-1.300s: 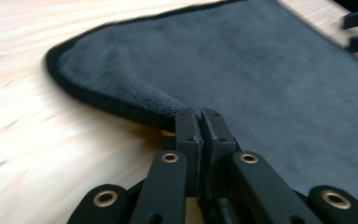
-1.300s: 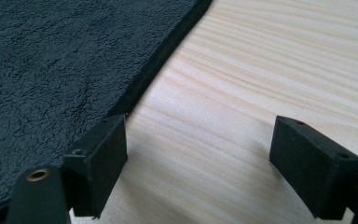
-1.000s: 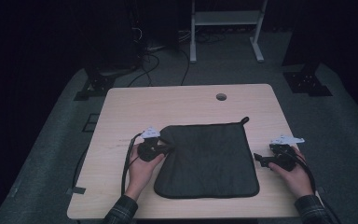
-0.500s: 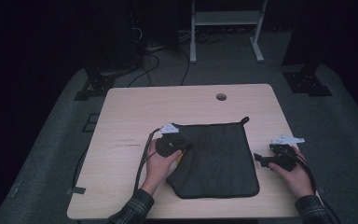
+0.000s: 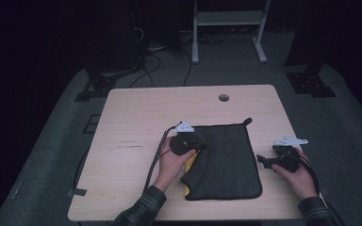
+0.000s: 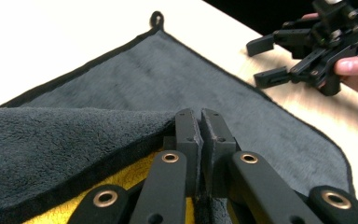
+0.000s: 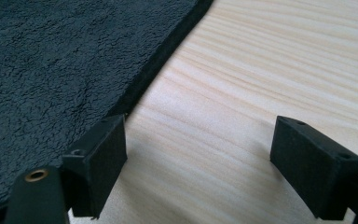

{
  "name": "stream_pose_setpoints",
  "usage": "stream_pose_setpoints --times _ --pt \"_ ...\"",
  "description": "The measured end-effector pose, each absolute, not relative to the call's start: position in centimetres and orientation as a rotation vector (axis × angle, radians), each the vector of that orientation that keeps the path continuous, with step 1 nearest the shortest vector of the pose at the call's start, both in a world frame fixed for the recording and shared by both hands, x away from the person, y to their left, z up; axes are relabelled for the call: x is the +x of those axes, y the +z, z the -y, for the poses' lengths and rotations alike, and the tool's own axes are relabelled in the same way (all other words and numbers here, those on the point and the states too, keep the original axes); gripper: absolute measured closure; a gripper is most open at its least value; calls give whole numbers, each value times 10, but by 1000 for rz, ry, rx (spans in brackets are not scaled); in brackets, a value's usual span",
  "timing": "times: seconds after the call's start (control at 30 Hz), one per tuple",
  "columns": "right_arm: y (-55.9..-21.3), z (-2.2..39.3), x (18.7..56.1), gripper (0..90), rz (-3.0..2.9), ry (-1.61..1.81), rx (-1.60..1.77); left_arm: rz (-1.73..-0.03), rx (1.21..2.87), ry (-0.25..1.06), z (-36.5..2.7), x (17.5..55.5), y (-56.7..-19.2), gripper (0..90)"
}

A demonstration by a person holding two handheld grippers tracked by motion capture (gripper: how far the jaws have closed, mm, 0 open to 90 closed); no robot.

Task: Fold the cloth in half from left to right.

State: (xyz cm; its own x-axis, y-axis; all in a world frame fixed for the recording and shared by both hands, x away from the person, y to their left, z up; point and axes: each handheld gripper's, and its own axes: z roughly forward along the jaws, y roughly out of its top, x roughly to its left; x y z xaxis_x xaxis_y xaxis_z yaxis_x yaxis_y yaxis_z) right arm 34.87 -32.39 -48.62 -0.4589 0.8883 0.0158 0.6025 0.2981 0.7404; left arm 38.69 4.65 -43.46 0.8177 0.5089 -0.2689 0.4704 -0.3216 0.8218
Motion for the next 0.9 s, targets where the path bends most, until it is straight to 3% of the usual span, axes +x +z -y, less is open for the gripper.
stream_pose_setpoints --times 0.9 --pt "-486 324 349 172 -2175 975 1330 -621 1974 -68 35 398 -441 860"
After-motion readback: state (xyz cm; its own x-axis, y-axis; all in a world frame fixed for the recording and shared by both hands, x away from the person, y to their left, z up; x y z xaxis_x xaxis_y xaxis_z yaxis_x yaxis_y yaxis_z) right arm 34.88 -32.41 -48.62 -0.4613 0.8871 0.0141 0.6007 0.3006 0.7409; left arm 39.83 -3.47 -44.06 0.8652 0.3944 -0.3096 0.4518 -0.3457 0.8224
